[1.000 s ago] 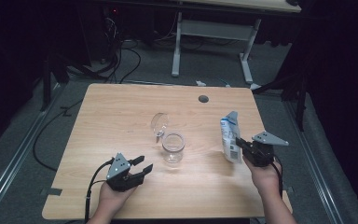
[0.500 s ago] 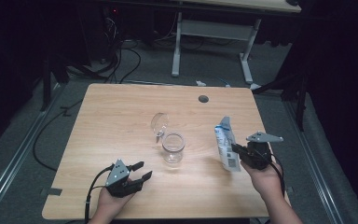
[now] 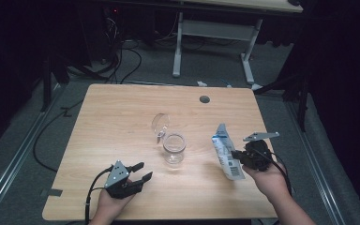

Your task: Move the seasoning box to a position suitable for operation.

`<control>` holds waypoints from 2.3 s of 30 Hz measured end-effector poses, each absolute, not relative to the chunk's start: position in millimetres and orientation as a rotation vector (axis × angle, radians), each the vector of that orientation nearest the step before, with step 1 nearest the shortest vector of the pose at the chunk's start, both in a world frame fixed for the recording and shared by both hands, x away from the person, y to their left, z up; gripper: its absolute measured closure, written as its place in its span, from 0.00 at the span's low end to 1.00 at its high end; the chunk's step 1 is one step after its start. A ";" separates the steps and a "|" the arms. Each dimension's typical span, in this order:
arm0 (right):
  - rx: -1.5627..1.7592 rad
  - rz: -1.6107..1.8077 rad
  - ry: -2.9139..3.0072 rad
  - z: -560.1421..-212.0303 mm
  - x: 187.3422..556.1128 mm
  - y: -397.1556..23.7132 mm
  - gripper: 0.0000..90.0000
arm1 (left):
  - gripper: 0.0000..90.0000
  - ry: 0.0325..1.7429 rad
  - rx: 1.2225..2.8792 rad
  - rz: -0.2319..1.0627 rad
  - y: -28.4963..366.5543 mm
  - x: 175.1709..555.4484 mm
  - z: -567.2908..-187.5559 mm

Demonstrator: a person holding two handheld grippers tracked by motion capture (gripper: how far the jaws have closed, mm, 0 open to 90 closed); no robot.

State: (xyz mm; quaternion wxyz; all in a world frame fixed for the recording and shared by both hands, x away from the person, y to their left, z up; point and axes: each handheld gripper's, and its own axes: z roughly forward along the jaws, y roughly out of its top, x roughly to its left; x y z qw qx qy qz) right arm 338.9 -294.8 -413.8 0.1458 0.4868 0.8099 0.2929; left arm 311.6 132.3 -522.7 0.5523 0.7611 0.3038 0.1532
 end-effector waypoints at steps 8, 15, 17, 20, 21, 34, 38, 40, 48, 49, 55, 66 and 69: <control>1.430 0.751 2.420 -407.4 346.1 -293.3 1.00 | 0.54 0.717 1.804 0.361 131.7 311.2 -523.9; 1.430 0.701 2.467 -404.1 347.8 -289.2 1.00 | 0.54 0.710 1.811 0.363 129.8 310.3 -524.8; 1.428 0.673 2.480 -403.0 348.7 -287.7 1.00 | 0.54 0.709 1.810 0.364 129.9 310.3 -524.9; 1.433 0.645 2.503 -401.1 350.3 -286.0 1.00 | 0.54 0.709 1.813 0.365 130.1 310.4 -525.1; 1.432 0.635 2.511 -400.3 350.9 -285.4 1.00 | 0.54 0.709 1.814 0.365 130.1 310.4 -525.3; 1.431 0.486 2.606 -391.2 351.7 -277.2 1.00 | 0.54 0.708 1.816 0.365 130.0 310.2 -525.8; 1.426 0.454 2.622 -391.7 351.4 -276.5 1.00 | 0.54 0.707 1.815 0.366 130.0 310.1 -525.8; 1.435 0.433 2.628 -391.8 351.4 -276.2 1.00 | 0.54 0.708 1.813 0.366 130.0 310.1 -525.7; 1.449 0.372 2.662 -390.7 352.9 -274.3 1.00 | 0.54 0.704 1.822 0.364 128.9 310.2 -526.3; 1.444 0.369 2.669 -390.7 353.4 -274.2 1.00 | 0.54 0.702 1.820 0.365 128.8 310.0 -526.0; 1.459 0.312 2.683 -391.2 356.2 -273.1 1.00 | 0.54 0.702 1.819 0.364 129.0 309.8 -525.6; 1.475 0.252 2.702 -389.5 362.3 -268.1 1.00 | 0.54 0.698 1.820 0.362 126.9 308.5 -526.0; 1.482 0.247 2.702 -387.8 365.5 -267.6 1.00 | 0.54 0.699 1.819 0.360 126.2 308.0 -526.0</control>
